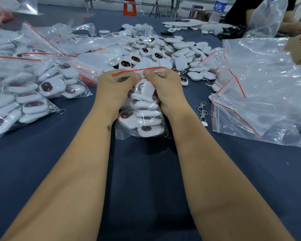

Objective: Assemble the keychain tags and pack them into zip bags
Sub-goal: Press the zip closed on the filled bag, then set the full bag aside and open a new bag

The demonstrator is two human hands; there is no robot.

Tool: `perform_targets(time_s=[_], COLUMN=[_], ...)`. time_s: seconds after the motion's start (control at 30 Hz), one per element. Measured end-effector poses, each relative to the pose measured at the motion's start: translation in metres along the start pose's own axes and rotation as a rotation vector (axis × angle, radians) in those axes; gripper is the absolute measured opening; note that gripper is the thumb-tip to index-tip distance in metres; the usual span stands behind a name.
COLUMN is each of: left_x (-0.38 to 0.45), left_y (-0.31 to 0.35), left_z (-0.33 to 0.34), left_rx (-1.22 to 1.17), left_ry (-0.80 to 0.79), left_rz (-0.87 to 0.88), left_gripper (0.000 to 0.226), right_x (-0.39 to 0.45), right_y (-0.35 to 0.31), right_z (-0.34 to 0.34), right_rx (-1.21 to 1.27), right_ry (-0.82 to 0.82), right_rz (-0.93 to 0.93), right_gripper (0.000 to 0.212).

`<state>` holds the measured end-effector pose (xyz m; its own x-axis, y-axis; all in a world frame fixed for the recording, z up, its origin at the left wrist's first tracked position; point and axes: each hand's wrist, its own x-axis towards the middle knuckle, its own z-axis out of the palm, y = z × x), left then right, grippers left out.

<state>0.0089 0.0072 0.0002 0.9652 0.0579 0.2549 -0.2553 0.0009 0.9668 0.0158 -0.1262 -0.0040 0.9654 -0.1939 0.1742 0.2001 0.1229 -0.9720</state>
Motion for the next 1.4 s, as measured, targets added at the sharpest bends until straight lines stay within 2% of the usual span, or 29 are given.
perform_targets(time_s=[0.2, 0.3, 0.37, 0.5, 0.6, 0.7, 0.83, 0.97, 1.0, 1.07, 1.1, 1.17, 1.23, 1.33, 1.4], left_x=[-0.003, -0.004, -0.005, -0.008, -0.011, -0.015, -0.014, -0.007, -0.003, 0.003, 0.004, 0.002, -0.003, -0.008, -0.007], left_y=[0.002, 0.002, 0.001, 0.003, 0.006, 0.010, 0.027, 0.057, 0.061, 0.069, 0.074, 0.080, 0.079, 0.070, 0.063], left_z=[0.002, 0.004, 0.005, 0.002, -0.008, -0.028, -0.070, -0.115, -0.125, -0.136, -0.137, -0.126, -0.107, -0.068, -0.042], left_rx=[-0.013, 0.030, 0.044, 0.051, 0.006, 0.010, 0.249, 0.525, 0.645, 0.880, 0.929, 0.884, 0.779, 0.500, 0.300], left_ry=[-0.005, -0.009, -0.002, -0.018, 0.027, 0.155, 0.321, 0.437, 0.487, 0.621, 0.692, 0.747, 0.689, 0.481, 0.361], left_rz=[0.032, -0.032, -0.071, -0.129, -0.156, -0.189, -0.095, 0.024, 0.057, 0.096, 0.121, 0.206, 0.338, 0.450, 0.370], left_gripper=[0.019, 0.022, 0.029, 0.025, 0.030, 0.029, 0.032, 0.013, 0.018, 0.047, 0.053, 0.055, 0.051, 0.043, 0.041], right_x=[-0.003, -0.003, -0.003, -0.007, -0.011, -0.019, -0.032, -0.043, -0.045, -0.048, -0.046, -0.035, -0.014, 0.015, 0.021], right_y=[-0.002, -0.003, -0.003, -0.005, -0.011, -0.012, -0.008, -0.003, 0.000, 0.007, 0.009, 0.008, 0.006, 0.010, 0.017], right_z=[0.001, 0.003, 0.004, 0.007, 0.014, 0.028, 0.051, 0.098, 0.111, 0.133, 0.139, 0.138, 0.132, 0.123, 0.119], right_rx=[0.112, 0.074, 0.008, -0.144, -0.149, -0.195, -0.248, -0.307, -0.358, -0.482, -0.507, -0.531, -0.637, -1.114, -1.350], right_ry=[-0.107, -0.034, 0.007, 0.056, -0.023, -0.125, -0.348, -0.475, -0.501, -0.542, -0.534, -0.440, -0.325, -0.328, -0.401], right_rz=[0.125, 0.114, 0.082, 0.029, 0.001, -0.022, 0.035, 0.026, -0.007, -0.092, -0.124, -0.173, -0.260, -0.374, -0.366], right_gripper=[0.004, 0.004, 0.010, 0.010, 0.009, 0.019, 0.033, 0.021, 0.023, 0.033, 0.032, 0.029, 0.035, 0.048, 0.049])
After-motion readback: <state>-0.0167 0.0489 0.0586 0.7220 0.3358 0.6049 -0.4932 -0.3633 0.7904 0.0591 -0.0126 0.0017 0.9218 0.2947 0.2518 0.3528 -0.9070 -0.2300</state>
